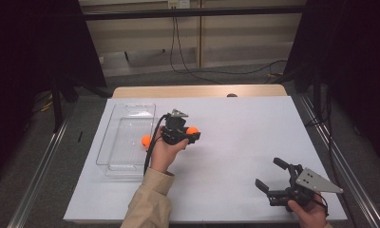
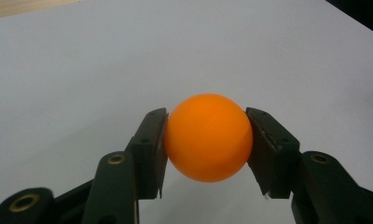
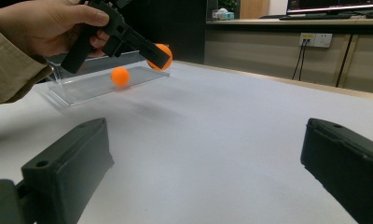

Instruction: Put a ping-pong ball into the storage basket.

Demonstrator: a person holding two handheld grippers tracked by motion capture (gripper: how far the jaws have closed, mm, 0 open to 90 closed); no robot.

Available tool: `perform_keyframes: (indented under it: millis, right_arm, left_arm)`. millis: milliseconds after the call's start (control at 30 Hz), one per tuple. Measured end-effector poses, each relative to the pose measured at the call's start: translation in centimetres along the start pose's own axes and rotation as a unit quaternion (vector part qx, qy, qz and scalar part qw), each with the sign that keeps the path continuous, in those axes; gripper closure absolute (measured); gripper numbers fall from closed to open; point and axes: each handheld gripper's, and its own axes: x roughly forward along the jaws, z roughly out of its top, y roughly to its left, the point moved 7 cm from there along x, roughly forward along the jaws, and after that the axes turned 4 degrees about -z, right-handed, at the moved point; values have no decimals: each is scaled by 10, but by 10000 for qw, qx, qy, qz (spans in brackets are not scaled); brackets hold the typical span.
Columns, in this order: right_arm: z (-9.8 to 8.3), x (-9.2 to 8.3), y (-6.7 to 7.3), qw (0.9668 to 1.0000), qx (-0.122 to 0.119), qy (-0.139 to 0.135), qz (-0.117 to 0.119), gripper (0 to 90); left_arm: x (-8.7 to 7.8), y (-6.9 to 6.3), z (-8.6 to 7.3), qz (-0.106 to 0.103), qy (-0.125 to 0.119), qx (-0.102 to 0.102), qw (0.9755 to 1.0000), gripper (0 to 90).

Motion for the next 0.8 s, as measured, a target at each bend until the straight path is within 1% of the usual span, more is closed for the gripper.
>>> perform_keyframes:
  millis: [433,533,667,800]
  right_arm:
    - [0,0,0,10000,-1,0,4,12]
    - [0,0,0,10000,0,0,4,12]
    - [0,0,0,10000,4,10,10,12]
    - [0,0,0,10000,4,7,12,12]
  left_arm:
    - [-7,7,0,81,-46,-119,9999,510]
    - [-8,8,1,90,-62,-115,9999,510]
    - [-9,10,0,100,-19,-119,9999,510]
    - [-11,11,1,104,-68,-141,9998,510]
